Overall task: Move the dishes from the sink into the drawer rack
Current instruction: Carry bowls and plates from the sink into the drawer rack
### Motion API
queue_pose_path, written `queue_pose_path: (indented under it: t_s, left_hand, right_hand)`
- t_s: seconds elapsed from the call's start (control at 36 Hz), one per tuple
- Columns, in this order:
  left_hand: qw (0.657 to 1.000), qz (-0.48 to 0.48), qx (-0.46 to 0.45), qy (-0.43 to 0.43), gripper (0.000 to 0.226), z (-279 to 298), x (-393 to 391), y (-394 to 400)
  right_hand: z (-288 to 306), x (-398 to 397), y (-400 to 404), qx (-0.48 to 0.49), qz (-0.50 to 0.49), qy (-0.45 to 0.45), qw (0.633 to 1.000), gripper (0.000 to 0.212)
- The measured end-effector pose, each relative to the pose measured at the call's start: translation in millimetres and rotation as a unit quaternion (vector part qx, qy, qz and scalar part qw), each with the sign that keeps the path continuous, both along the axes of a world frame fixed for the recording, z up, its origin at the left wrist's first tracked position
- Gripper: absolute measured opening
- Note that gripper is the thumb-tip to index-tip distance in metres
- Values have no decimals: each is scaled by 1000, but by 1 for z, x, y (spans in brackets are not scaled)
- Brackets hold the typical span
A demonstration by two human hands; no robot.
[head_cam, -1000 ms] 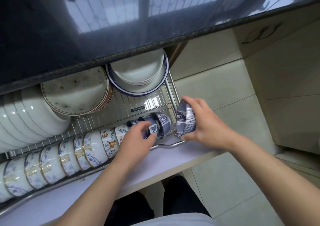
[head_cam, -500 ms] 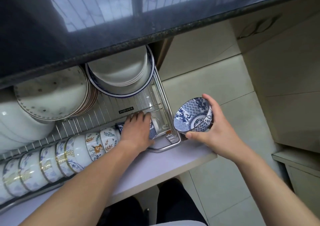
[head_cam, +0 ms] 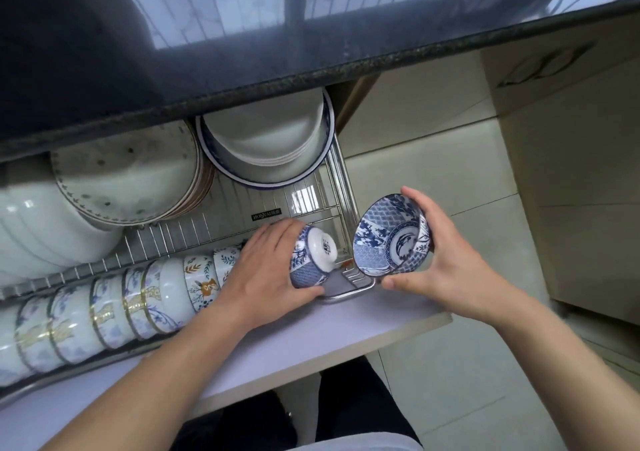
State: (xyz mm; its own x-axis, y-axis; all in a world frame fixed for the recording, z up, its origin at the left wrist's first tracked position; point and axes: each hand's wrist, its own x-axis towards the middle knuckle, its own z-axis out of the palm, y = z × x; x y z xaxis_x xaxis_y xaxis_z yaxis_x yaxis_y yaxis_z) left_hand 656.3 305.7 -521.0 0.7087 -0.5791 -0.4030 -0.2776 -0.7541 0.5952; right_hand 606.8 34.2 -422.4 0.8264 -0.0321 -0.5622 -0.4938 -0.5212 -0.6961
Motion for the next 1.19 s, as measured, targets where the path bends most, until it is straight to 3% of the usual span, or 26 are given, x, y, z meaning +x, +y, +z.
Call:
queue_pose_path:
  t_s: [0.14,0.25,0.31,0.42,0.53,0.69,0.86,1.11,1.19]
  left_hand:
    - [991,132,19,5,111,38,-2,37]
    - [966,254,49,20,111,55,-13,74]
    - [951,302,51,32,110,60,-21,81]
    - [946,317,55,38,111,59,-34,93]
    - [950,306,52,33,110,57,-33,94]
    - [953,297,52,41,112,55,-34,94]
    - [955,288,48,48,111,54,-36,98]
    - [961,264,49,70,112,52,-38,98]
    - [962,257,48,71,113,53,-37,96]
  right_hand:
    - [9,18,9,-34,69,-14,997,116]
    - [7,36,47,-99,235,-15,967,114]
    - [-9,42,67,-172,333,-46,926,111]
    - [-54,52,97,-340,484,-60,804,98]
    - [-81,61,107,-412,527,8,743,86]
    - [-104,64,112,-420,531,57,734,86]
    - [-98,61,115,-455,528,6,717,75]
    - [-100,61,107,-405,519,46,751,86]
    - [-98,68,106,-400,515,57,756,79]
